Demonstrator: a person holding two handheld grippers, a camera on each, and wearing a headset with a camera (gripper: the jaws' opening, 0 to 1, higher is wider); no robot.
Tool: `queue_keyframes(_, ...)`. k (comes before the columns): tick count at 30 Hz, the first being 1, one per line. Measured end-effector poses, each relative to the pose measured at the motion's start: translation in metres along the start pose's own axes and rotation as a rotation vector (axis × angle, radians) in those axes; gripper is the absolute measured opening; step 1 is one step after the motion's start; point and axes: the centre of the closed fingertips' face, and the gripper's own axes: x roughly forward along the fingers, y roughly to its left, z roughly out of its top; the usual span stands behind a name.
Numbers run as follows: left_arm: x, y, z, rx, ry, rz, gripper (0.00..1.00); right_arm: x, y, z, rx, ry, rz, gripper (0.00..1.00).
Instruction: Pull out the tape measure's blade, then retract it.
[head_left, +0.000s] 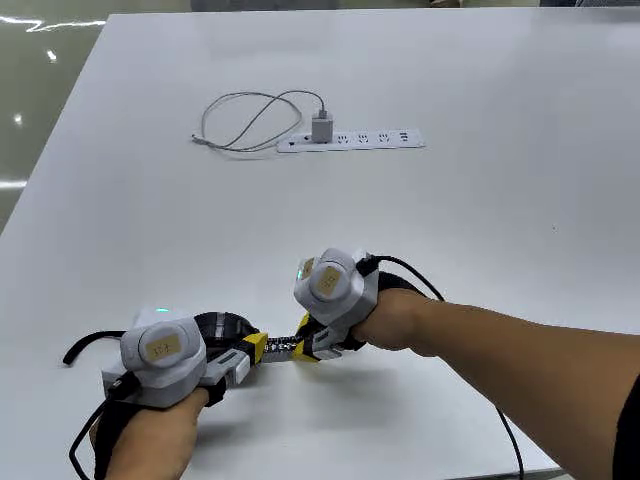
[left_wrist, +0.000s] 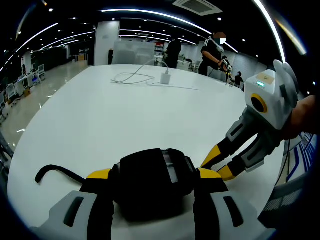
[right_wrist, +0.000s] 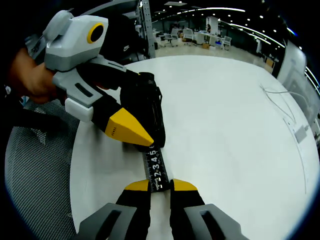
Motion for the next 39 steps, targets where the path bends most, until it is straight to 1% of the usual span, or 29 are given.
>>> queue_keyframes(24, 0.0, 0.0, 0.0, -0.005, 0.005, 0.001, 0.6, 0.005, 0.001, 0.01, -0.001, -0.027, -0.008, 0.1)
queue_keyframes(29, 0.0, 0.0, -0.001, -0.005, 0.005, 0.0, 0.6, 0.007, 0.001, 0.013, 0.007, -0.042, -0.013, 0.1)
queue_keyframes(39, 0.0, 0.0, -0.001, -0.002, 0.005, 0.0, 0.6, 0.009, 0.003, 0.015, 0.008, -0.049, -0.01, 0.1)
